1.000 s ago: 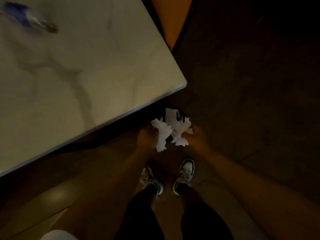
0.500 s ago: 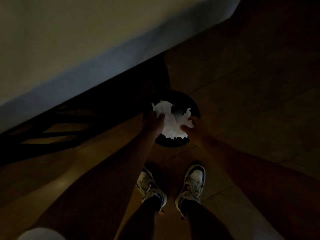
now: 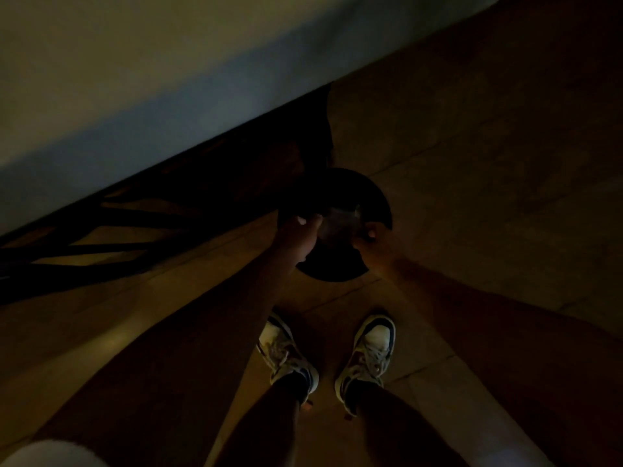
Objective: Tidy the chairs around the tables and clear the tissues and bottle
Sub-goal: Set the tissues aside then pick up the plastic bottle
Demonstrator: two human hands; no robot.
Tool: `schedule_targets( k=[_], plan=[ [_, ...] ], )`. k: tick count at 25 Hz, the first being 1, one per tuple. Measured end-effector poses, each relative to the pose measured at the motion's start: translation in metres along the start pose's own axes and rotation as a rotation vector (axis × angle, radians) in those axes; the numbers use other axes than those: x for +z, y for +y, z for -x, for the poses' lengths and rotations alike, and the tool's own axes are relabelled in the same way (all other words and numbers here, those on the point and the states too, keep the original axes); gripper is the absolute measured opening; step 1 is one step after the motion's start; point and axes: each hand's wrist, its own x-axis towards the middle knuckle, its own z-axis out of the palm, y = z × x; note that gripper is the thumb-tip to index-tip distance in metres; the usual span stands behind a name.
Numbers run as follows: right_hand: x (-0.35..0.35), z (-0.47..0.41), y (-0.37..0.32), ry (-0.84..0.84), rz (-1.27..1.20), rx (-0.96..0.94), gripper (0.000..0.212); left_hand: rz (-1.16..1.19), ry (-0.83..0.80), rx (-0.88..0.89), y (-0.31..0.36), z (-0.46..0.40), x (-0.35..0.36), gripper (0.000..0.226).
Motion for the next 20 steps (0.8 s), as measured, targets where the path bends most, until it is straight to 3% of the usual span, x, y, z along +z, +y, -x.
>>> schedule_targets(
  k=[3,9,14,20],
  plan=[
    [-0.008,0.019,-0.009,-0.009,0.027,0.025,0.047,-0.03,0.024,0.01,0.0,0.028,-0.015,0.053],
    [-0.031,0.106,-0.063,-0.105,0.189,-0.125,0.055,-0.282,0.028,0.132,0.012,0.124,-0.064,0.05],
    [-0.052,0.2,-0.136,-0.167,0.307,-0.257,0.054,-0.222,-0.005,0.229,0.034,0.247,-0.125,0.04],
    [-0.075,0.306,-0.245,-0.36,0.521,-0.475,0.039,-0.348,0.106,0.245,0.031,0.359,-0.198,0.037]
  ],
)
